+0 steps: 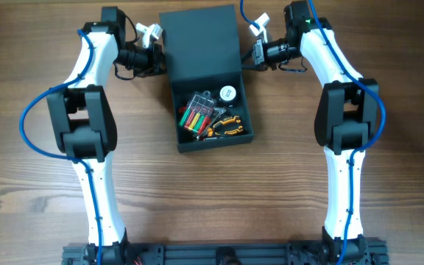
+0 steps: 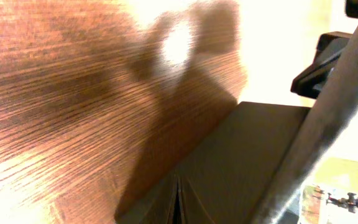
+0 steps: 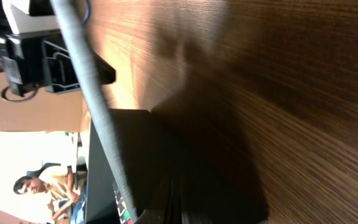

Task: Pack container
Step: 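Swing the lid down over the box with both grippers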

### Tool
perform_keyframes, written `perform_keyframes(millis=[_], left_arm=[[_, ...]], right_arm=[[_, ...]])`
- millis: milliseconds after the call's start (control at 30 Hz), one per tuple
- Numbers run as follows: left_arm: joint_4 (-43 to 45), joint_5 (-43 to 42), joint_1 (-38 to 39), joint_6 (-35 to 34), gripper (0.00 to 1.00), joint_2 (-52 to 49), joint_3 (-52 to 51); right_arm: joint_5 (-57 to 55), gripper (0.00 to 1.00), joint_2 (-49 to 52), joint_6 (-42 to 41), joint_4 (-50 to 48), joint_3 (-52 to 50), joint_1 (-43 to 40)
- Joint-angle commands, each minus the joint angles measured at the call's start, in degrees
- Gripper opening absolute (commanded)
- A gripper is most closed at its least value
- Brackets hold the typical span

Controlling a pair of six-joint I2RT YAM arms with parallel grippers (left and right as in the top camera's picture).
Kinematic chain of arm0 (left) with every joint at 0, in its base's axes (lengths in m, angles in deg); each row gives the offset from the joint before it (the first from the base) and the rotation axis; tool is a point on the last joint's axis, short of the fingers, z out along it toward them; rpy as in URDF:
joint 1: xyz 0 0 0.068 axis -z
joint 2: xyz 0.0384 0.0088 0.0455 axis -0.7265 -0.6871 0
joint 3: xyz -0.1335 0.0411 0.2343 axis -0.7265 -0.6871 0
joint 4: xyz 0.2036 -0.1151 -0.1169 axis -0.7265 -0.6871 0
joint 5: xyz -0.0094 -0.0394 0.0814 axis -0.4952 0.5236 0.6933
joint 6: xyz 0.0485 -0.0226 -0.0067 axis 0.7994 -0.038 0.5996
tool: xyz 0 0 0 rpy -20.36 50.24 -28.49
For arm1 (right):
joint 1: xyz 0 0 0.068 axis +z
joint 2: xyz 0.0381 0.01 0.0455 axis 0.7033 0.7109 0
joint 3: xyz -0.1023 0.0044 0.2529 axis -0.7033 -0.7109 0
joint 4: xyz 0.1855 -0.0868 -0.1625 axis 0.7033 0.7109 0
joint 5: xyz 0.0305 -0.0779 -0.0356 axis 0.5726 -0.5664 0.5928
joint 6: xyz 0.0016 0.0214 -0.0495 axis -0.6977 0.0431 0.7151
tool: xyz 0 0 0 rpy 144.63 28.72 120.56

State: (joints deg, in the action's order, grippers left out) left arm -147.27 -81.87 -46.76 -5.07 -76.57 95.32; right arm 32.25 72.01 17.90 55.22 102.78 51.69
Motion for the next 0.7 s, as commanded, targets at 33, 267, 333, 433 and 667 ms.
perform_keyframes(millis=[33,267,333,433,667], left_arm=[[-0.52,-0.48,0.63,1.11,0.04,6.27,-0.15],[-0.92,1.62,2.38,1.53,0.04,9.75,-0.15],[-0.87,1.70,3.10,1.53,0.04,10.36,-0.15],[-0.87,2.51,4.20,1.51,0.04,11.52,-0.15],[-2.56,2.71,5.42,1.51,0.04,13.46,-0.15]], right_arm=[[2.21,0.04,-1.95,1.18,0.98,0.59,0.35],[-3.54,0.04,-6.60,1.57,2.36,0.59,0.04],[-3.78,0.04,-7.89,2.73,3.43,0.59,0.04],[-6.54,0.04,-9.70,3.72,5.38,0.59,0.04],[-10.78,0.04,-13.14,5.81,9.35,0.59,0.04]])
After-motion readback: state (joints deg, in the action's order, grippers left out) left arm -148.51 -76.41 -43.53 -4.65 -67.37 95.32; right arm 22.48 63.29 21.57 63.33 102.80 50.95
